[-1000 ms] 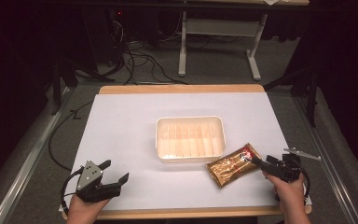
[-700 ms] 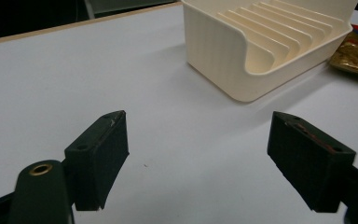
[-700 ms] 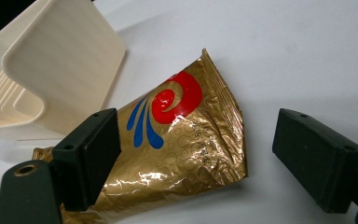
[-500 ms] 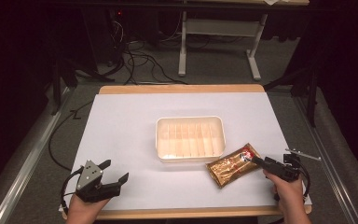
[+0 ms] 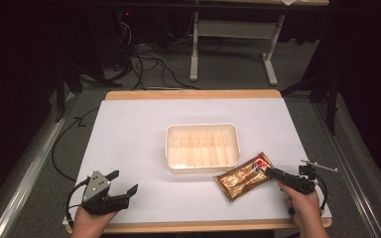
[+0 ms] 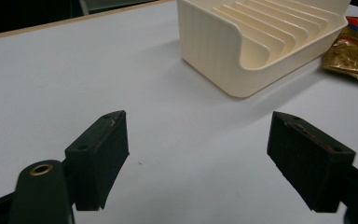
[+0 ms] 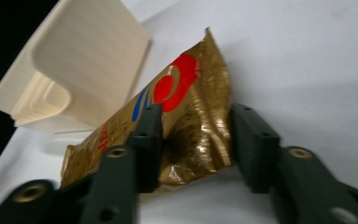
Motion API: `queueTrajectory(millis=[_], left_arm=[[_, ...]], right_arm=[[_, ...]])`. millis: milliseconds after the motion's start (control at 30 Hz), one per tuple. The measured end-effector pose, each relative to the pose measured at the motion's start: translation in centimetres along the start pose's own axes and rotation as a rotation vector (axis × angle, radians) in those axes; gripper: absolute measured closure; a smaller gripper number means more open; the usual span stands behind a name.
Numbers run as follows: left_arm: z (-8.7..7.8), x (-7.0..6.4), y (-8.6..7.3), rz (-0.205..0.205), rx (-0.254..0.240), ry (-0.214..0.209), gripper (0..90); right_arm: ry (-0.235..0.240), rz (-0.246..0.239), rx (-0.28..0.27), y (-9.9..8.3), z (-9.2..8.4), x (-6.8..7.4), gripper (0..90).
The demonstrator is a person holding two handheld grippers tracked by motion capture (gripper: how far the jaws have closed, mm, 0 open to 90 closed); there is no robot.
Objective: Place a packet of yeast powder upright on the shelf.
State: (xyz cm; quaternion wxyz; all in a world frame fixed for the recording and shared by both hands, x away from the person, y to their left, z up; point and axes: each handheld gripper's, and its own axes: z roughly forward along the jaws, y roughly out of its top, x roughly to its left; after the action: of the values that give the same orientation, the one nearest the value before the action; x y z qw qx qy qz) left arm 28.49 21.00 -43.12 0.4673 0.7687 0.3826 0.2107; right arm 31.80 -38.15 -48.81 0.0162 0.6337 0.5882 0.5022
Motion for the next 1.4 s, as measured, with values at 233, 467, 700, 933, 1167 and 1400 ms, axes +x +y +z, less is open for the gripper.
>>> queueTrajectory(millis=[233,467,700,933,1167,1400], left_arm=[[-0.2,0.1,0.0,-0.009,-0.009,-0.002,20.8],[-0.3,0.2,0.1,-0.016,-0.020,0.000,20.9],[-0.2,0.1,0.2,0.007,-0.012,-0.001,20.9],[-0.1,0.2,0.2,-0.005,-0.016,-0.004,20.9],[-0.2,0.1,0.3,-0.004,-0.018,-0.003,20.9],[-0.3,0.1,0.3,-0.002,-0.020,-0.002,20.9]], right_arm=[[0.044,-0.037,-0.045,0.0,-0.6,0.8,87.2],[0.064,-0.068,-0.076,0.2,-1.2,1.7,89.7],[0.151,-0.111,-0.172,0.6,-2.9,4.0,90.0],[0.218,-0.137,-0.255,1.1,-4.5,5.4,90.0],[0.303,-0.183,-0.333,1.6,-6.0,7.4,90.0],[0.330,-0.200,-0.374,1.9,-6.5,8.2,90.0]])
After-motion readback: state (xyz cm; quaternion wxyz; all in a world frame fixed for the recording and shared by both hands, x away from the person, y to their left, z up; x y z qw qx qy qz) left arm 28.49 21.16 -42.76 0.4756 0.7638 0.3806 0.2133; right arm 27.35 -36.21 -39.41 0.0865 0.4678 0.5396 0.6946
